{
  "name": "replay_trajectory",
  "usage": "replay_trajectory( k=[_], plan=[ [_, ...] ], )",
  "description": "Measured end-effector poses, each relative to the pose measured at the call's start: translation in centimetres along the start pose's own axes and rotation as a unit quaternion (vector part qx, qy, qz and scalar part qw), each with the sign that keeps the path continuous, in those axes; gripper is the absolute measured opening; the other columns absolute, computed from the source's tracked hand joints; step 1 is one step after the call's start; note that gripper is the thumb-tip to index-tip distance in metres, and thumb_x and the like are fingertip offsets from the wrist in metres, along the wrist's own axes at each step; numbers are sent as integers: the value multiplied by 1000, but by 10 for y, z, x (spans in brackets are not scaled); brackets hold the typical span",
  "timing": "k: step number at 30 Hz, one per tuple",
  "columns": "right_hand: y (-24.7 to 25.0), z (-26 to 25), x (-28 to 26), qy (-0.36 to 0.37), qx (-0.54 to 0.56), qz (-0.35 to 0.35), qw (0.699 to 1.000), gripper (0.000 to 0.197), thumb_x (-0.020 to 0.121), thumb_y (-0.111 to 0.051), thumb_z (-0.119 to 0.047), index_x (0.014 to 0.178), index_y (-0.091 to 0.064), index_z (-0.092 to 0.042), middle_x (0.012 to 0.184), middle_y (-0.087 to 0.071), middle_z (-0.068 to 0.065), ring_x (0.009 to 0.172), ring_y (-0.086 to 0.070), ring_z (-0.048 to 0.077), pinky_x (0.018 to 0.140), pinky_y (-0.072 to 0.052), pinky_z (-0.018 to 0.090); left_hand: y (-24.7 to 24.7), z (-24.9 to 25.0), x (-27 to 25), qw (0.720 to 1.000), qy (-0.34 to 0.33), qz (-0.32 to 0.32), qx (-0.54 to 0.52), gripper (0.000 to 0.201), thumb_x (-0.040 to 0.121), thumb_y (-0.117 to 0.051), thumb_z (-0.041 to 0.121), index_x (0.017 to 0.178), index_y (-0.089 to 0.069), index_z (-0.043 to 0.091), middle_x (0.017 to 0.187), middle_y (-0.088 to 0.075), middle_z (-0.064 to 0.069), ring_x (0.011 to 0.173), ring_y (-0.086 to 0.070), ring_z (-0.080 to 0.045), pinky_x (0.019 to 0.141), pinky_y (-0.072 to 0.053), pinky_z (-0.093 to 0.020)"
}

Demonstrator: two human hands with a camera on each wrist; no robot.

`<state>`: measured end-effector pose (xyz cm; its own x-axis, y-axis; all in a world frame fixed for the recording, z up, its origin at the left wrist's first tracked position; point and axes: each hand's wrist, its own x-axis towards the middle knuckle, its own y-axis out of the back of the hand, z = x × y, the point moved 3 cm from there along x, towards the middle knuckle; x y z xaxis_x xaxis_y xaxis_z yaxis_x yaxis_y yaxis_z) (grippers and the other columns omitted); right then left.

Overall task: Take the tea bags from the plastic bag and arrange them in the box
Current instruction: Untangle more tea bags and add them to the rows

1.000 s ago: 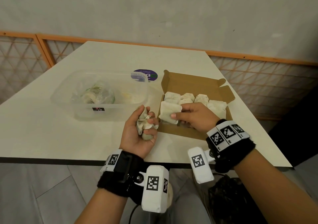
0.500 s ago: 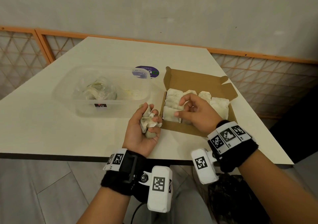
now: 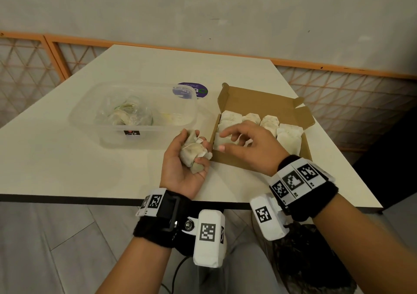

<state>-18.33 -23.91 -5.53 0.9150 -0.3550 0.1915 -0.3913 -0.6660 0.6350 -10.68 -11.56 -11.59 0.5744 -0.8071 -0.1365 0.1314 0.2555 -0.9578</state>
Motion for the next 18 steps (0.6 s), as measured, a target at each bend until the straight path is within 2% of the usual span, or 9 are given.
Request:
replay_trajectory(
  k=[3,7,9,10,13,15,16,18],
  plan=[
    [-11,-21,-7,55,35,-12,998,22,71,-79,-26,87,-63,-26,82,-50,-5,71,-46,7,65,-39,12,1,0,0,1000,-12,4,19,25,86,-52,35,87,-63,12,84,-61,-8,69,-60,-16,47,-46,-16],
    [-36,-35,-12,94,-57,-91,990,39,69,-79,-29,103,-61,-24,88,-44,-5,76,-44,2,74,-38,14,3,-2,-1,999,-20,5,24,33,93,-50,39,91,-66,10,89,-62,-9,75,-65,-19,67,-58,-28],
    [-44,-34,-11,88,-92,-85,988,40,72,-77,-29,108,-61,-23,90,-42,-4,81,-46,8,77,-39,18,3,-3,-3,999,-20,4,46,40,94,-47,41,88,-68,8,90,-64,-9,85,-64,-20,83,-54,-32],
    [-46,-33,-11,88,-90,-68,990,37,74,-75,-26,108,-62,-22,89,-42,-3,80,-46,9,75,-38,17,1,-4,-4,998,-17,-3,56,41,94,-46,42,88,-68,7,91,-63,-9,89,-63,-20,86,-52,-32],
    [-48,-32,-13,85,-19,-19,996,24,78,-71,-15,102,-69,-19,86,-48,0,73,-47,2,70,-37,7,0,-3,-6,997,-9,-5,71,45,91,-47,44,90,-68,4,93,-63,-12,88,-65,-21,80,-54,-29],
    [-44,-28,-13,67,68,8,995,22,79,-70,-10,99,-70,-19,87,-56,4,73,-50,1,72,-39,7,1,-3,-5,997,-4,-10,75,49,90,-47,44,88,-71,1,94,-67,-15,91,-65,-22,90,-49,-26],
    [-41,-26,-13,55,117,18,992,22,80,-69,-7,97,-70,-21,89,-61,7,74,-52,2,75,-42,10,0,-2,-5,997,-4,-8,75,49,90,-48,43,88,-73,2,96,-68,-16,90,-65,-20,88,-48,-21],
    [-34,-23,-14,29,208,31,977,26,80,-67,-1,92,-68,-24,89,-66,7,80,-57,9,82,-50,26,-1,-2,-3,998,-11,9,68,41,88,-49,39,89,-72,5,96,-67,-14,74,-64,-13,59,-48,-13]
  ],
)
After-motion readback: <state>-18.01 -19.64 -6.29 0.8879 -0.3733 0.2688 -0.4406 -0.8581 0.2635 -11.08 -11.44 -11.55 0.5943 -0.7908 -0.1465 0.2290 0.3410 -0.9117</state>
